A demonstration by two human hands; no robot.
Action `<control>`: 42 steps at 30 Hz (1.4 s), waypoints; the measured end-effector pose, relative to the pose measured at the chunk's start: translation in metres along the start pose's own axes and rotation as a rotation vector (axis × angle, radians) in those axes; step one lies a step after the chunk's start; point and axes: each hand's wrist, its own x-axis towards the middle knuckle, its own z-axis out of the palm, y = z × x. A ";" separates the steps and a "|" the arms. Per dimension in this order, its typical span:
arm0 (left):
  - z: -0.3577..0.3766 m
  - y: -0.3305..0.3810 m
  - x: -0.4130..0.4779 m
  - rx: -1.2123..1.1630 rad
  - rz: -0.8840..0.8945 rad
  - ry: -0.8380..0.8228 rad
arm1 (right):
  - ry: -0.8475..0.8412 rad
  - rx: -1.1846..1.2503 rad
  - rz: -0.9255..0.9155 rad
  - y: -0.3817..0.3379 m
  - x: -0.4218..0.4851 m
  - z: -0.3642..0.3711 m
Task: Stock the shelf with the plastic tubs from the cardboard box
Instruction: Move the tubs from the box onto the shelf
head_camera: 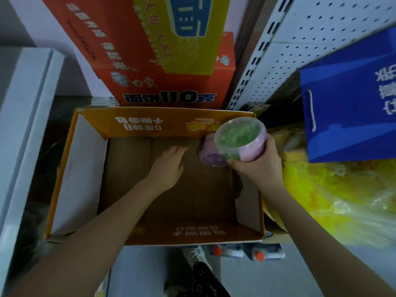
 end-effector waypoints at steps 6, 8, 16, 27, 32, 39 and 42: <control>0.012 0.025 0.055 0.133 0.300 -0.070 | 0.081 0.110 -0.009 0.007 0.005 -0.011; 0.016 0.031 0.074 0.271 0.398 -0.083 | 0.072 0.149 -0.004 0.012 0.007 -0.018; 0.034 0.036 0.115 0.625 0.484 -0.164 | 0.055 0.183 -0.023 0.024 0.017 -0.025; 0.037 0.027 0.118 0.581 0.522 -0.186 | 0.110 0.176 0.003 0.026 0.014 -0.031; 0.052 0.011 0.094 0.196 0.270 -0.169 | 0.093 0.167 0.022 0.017 0.009 -0.025; 0.034 -0.017 0.025 -0.352 -0.094 0.062 | 0.057 0.144 0.055 -0.010 -0.008 -0.006; 0.006 -0.023 -0.007 -0.481 -0.175 0.221 | 0.008 0.135 0.037 -0.029 -0.021 0.000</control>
